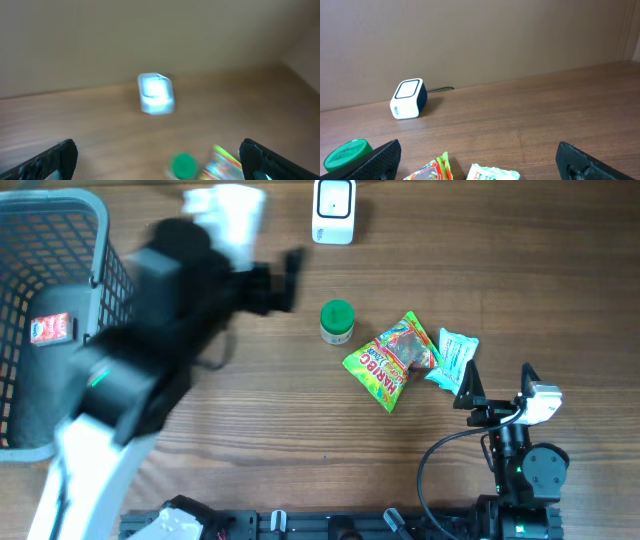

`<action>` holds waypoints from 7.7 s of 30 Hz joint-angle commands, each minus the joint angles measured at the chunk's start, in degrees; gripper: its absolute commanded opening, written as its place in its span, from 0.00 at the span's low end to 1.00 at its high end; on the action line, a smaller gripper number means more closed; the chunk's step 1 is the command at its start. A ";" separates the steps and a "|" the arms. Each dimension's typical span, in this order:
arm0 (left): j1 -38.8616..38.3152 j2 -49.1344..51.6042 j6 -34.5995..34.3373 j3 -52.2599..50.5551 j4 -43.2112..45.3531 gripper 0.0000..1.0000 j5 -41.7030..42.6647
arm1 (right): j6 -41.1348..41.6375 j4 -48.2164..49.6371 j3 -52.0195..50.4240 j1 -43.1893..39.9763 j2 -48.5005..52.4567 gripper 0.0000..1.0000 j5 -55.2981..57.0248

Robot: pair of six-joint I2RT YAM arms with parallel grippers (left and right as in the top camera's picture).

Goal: Scan the item barcode
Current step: 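Swing the Haribo bag past the scanner and drop it on the table, then reach into the basket and grasp the red Nescafé stick, then carry the Nescafé stick to the table and release it, then reach into the basket and grasp the Kleenex tissue pack, then carry the tissue pack to the table and drop it near the stick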

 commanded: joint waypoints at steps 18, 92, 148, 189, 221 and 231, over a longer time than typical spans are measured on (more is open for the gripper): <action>53.83 29.53 7.39 0.15 -19.23 1.00 -3.06 | 0.37 0.11 -0.04 0.13 -0.37 1.00 0.33; 63.10 38.88 8.72 -36.57 6.93 0.99 3.54 | 0.37 0.11 -0.04 0.13 -0.37 1.00 0.33; -12.55 16.90 -46.12 -45.42 31.45 1.00 0.42 | 0.37 0.11 -0.04 0.13 -0.37 1.00 0.33; 47.36 38.53 -24.09 -6.82 1.01 0.93 -18.56 | 0.37 0.11 -0.04 0.13 -0.37 1.00 0.33; 56.41 40.24 7.74 -2.60 9.40 0.04 -1.99 | 0.37 0.11 -0.04 0.13 -0.37 1.00 0.33; 52.13 9.99 -1.60 -2.51 7.87 0.04 25.16 | 0.37 0.11 -0.04 0.13 -0.37 0.99 0.33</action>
